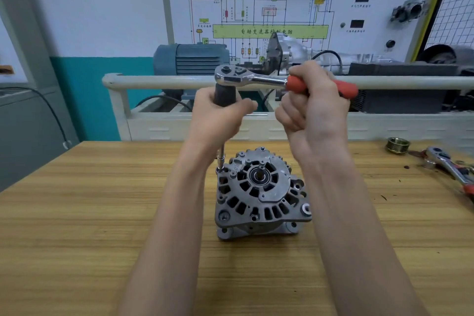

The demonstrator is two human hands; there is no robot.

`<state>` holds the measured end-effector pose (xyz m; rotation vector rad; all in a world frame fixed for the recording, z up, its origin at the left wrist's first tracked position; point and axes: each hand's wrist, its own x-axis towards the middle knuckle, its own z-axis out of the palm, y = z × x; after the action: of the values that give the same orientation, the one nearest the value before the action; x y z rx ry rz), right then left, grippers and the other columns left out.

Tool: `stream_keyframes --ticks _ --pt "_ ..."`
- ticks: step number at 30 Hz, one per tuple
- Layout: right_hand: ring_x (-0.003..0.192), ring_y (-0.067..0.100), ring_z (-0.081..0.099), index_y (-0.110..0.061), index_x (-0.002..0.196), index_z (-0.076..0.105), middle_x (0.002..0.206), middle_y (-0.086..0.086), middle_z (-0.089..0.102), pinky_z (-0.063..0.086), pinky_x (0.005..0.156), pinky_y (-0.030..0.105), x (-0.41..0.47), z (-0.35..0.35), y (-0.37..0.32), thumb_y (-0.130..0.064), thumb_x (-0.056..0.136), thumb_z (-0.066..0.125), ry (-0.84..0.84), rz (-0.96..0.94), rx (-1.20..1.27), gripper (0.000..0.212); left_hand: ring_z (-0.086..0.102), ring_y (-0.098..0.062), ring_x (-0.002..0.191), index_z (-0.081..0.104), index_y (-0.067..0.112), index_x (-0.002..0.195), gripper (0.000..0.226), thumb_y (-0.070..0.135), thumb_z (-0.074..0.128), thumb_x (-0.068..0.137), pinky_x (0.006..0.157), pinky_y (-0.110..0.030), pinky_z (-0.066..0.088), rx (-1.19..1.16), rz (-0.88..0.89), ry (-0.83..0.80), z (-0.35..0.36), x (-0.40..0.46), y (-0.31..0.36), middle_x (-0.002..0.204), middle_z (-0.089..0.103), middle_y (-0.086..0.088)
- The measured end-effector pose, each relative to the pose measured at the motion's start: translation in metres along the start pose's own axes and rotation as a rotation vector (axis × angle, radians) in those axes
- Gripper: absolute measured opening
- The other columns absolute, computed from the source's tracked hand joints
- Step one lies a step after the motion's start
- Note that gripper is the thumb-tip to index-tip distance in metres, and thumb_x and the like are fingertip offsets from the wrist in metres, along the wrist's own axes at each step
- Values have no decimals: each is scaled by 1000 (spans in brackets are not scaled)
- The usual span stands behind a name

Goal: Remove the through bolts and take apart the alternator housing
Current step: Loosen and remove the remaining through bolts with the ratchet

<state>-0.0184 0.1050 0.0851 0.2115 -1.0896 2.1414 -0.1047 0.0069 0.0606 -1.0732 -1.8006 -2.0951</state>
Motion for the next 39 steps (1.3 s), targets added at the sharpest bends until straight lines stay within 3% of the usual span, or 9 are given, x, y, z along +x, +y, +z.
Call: stream_keyframes --ticks 4,7,14,16,22,26,29,34,39 --pt "29 6 11 -21 43 31 32 -9 18 13 32 16 21 1 -13 -4 90 48 -273 243 -126 53 30 -11 32 45 19 45 35 16 68 71 40 -17 28 -90 25 -492 -24 -4 1 38 36 7" --pt "29 6 11 -22 42 31 32 -9 18 13 32 15 26 5 -15 -6 91 47 -339 312 -156 54 25 -10 34 40 19 41 40 19 69 69 41 -22 18 -75 -20 -539 -27 -7 4 38 30 8" --pt "30 7 14 -18 61 28 34 -9 23 15 36 16 -4 5 10 3 86 54 39 -40 35 41 24 -17 48 38 15 51 38 0 61 77 47 -25 22 0 -64 266 13 -1 4 46 30 2" --pt "31 8 15 -17 62 28 34 -9 25 16 36 16 -8 4 11 3 86 55 71 -82 59 41 24 -15 47 36 17 50 41 -2 61 76 45 -23 22 37 -54 284 17 -1 2 44 29 6" --pt "30 7 11 -19 55 24 33 -8 18 12 33 16 10 -15 -4 -2 88 50 -174 133 -4 45 32 -13 37 49 23 45 35 19 71 71 42 -19 29 16 22 -470 -19 -3 5 41 38 5" --pt "26 5 12 -21 46 28 30 -9 19 11 32 13 18 -23 -10 -9 75 54 -390 246 -12 41 31 -10 38 49 23 44 30 27 73 63 41 -17 27 114 -49 -648 -21 -10 6 43 38 6" --pt "27 5 11 -20 46 27 30 -9 17 12 30 15 20 -23 -11 -5 87 47 -310 257 5 48 28 -8 36 46 23 39 36 23 71 66 42 -17 25 105 -44 -501 -11 -9 8 40 34 12" --pt "31 7 9 -19 56 24 33 -9 16 12 33 17 10 -19 -5 -5 88 51 -43 88 26 44 26 -17 48 48 7 61 20 7 63 75 47 -25 25 97 -44 150 21 -5 6 52 32 -4" --pt "31 8 9 -20 53 24 33 -8 17 11 34 17 8 -20 -9 -4 88 51 -75 98 9 47 33 -15 43 49 9 55 30 8 69 77 45 -20 30 179 -32 -104 5 -6 10 47 39 0"
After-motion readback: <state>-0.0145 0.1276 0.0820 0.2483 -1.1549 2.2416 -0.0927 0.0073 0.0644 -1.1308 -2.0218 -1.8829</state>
